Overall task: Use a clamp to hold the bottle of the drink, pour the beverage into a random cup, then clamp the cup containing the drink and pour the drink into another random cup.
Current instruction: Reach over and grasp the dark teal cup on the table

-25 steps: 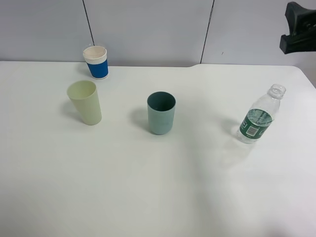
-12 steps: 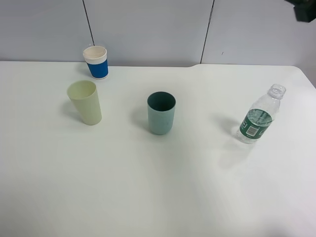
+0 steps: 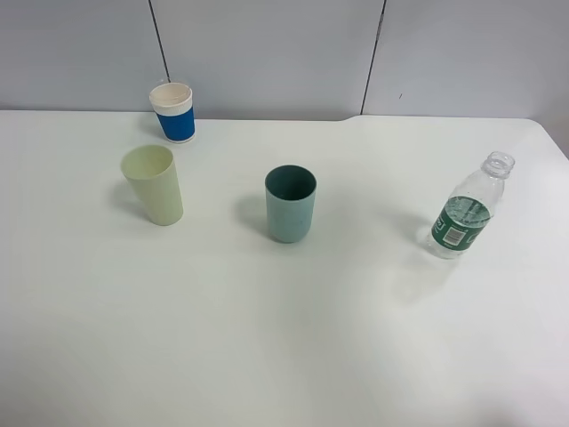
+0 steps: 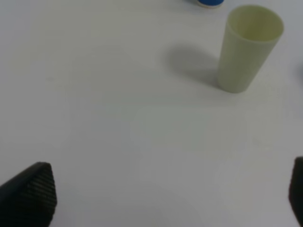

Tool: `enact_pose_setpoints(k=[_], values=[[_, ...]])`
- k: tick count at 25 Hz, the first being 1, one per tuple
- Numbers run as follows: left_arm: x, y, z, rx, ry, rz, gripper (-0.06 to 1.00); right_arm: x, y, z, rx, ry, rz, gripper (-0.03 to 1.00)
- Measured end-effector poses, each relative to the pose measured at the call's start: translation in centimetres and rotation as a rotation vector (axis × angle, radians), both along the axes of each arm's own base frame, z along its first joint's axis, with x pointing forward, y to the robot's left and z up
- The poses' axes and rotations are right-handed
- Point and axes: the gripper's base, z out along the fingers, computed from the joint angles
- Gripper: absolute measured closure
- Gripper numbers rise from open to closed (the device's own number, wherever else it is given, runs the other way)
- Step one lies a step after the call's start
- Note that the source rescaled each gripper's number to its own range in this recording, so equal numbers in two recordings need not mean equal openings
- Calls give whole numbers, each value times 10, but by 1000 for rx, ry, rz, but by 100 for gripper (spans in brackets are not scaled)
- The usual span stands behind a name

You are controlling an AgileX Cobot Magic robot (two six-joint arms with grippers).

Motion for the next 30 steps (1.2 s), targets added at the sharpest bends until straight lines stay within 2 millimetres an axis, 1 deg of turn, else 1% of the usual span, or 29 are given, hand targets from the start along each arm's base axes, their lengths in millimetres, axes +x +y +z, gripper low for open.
enact_pose_setpoints(k=[5, 9, 13, 17, 18, 20, 23, 30], values=[[0, 0, 0, 0, 0, 0, -6, -61, -25, 1, 67, -33, -110, 52], [0, 0, 0, 0, 0, 0, -6, -103, -40, -6, 124, -64, -168, 52], [0, 0, 0, 0, 0, 0, -6, -134, -48, -28, 151, -50, -176, 52], [0, 0, 0, 0, 0, 0, -6, -156, -49, -53, 187, -53, -116, 52], [0, 0, 0, 0, 0, 0, -6, -160, -49, -59, 198, -59, -99, 52], [0, 0, 0, 0, 0, 0, -6, -162, -46, -69, 210, -31, -64, 52], [0, 0, 0, 0, 0, 0, -6, -157, -39, -79, 209, 45, -6, 52], [0, 0, 0, 0, 0, 0, -6, -139, -22, -103, 199, 145, 116, 53]])
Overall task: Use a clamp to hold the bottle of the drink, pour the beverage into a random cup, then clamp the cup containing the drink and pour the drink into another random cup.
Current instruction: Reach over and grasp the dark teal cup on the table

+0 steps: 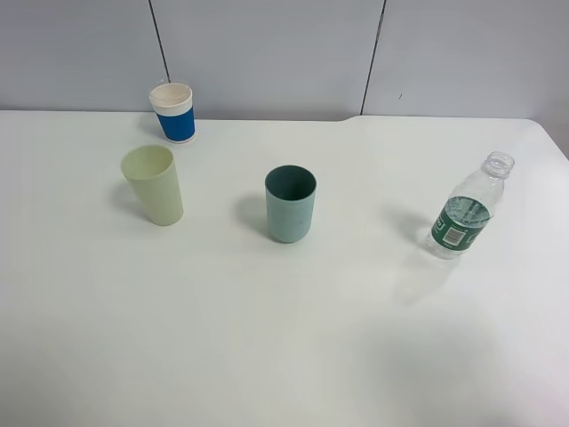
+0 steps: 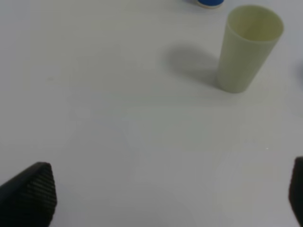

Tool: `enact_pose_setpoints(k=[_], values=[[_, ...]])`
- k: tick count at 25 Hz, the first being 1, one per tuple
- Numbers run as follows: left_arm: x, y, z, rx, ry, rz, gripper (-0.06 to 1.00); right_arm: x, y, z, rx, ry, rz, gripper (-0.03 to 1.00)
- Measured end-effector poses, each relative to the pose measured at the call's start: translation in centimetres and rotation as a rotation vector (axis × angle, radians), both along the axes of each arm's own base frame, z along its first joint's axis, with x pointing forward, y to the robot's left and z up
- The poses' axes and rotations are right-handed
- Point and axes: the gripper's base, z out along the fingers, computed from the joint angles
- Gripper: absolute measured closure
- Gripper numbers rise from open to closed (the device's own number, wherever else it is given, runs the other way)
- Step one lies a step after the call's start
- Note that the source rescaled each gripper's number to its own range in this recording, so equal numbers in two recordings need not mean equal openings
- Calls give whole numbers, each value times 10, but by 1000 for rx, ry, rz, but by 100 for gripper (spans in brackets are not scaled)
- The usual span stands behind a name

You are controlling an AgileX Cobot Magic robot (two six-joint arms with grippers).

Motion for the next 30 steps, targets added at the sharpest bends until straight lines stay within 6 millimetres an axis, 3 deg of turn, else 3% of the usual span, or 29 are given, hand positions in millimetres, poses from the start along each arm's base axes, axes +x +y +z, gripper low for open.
enact_pose_setpoints(k=[8, 30], values=[[0, 0, 0, 0, 0, 0, -6, 19, 16, -38, 32, 138, 102, 53], [0, 0, 0, 1, 0, 0, -6, 20, 17, -39, 26, 135, 114, 53]])
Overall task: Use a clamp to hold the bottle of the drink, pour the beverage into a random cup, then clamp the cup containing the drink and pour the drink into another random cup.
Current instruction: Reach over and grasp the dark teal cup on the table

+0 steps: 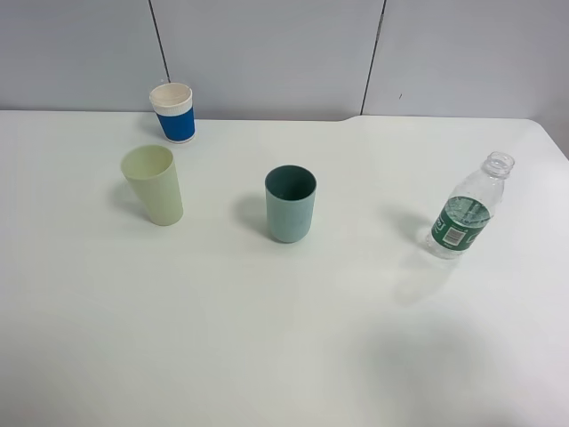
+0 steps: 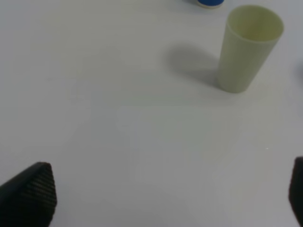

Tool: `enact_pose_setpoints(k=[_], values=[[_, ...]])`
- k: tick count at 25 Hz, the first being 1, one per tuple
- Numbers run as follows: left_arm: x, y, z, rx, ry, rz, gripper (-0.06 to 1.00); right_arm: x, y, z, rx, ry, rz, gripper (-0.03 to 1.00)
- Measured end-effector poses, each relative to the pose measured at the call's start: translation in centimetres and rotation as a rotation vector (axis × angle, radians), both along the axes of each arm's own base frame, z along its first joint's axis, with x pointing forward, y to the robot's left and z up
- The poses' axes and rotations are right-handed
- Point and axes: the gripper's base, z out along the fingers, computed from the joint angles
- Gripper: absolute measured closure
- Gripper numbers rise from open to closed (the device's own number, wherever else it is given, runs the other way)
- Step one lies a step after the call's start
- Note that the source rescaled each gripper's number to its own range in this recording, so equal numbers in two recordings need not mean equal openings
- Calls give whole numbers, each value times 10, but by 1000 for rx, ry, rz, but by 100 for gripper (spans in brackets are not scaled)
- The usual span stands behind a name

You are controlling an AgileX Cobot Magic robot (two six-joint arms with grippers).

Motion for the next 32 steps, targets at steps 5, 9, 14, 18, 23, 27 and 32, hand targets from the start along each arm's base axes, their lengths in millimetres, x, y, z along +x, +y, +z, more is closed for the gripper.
enact_pose_setpoints(k=[5, 9, 14, 18, 23, 27, 32], values=[[0, 0, 0, 0, 0, 0, -6, -1, 2, 0, 21, 5, -33, 53], [0, 0, 0, 2, 0, -1, -6, -2, 4, 0, 27, 5, -155, 53], [0, 0, 0, 2, 0, -1, -6, -3, 4, 0, 29, 3, -268, 53], [0, 0, 0, 2, 0, -1, -6, -3, 4, 0, 29, 3, -273, 53], [0, 0, 0, 2, 0, -1, -6, -3, 4, 0, 30, 3, -272, 53], [0, 0, 0, 2, 0, -1, -6, -3, 4, 0, 30, 3, -272, 53], [0, 0, 0, 2, 0, -1, -6, -3, 4, 0, 30, 3, -272, 53]])
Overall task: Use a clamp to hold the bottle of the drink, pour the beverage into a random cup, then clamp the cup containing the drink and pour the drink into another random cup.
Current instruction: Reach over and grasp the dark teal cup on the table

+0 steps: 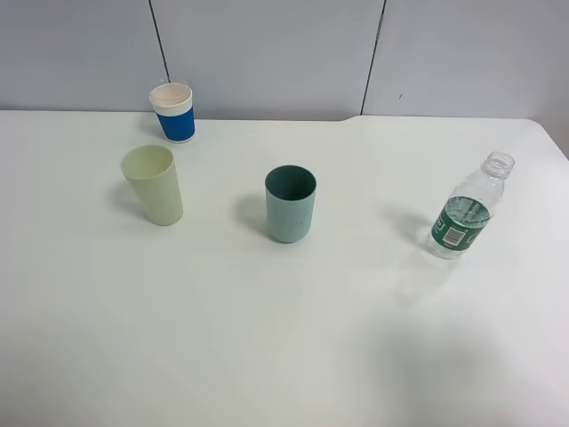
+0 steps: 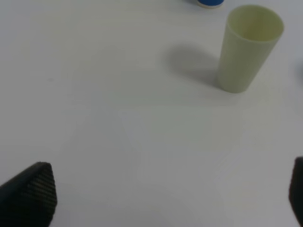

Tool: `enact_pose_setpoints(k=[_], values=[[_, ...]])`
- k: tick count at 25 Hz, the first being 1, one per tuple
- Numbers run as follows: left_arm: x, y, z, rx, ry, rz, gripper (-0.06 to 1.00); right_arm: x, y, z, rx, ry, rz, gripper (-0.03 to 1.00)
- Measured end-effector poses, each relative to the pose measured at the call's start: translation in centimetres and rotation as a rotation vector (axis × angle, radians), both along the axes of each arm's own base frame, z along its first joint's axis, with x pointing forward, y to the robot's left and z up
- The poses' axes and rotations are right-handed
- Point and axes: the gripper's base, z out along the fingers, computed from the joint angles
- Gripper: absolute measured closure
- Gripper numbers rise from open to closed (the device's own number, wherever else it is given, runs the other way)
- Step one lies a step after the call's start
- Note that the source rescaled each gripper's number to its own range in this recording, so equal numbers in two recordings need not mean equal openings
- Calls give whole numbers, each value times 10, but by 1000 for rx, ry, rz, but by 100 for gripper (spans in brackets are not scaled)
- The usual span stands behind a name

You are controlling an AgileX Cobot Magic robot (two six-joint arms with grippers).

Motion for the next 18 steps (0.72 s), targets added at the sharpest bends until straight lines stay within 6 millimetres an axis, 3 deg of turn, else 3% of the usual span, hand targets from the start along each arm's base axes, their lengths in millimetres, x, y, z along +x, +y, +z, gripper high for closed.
enact_pose_setpoints(k=[18], values=[[0, 0, 0, 0, 0, 0, -6, 0, 0, 0, 0, 0, 0, 53]])
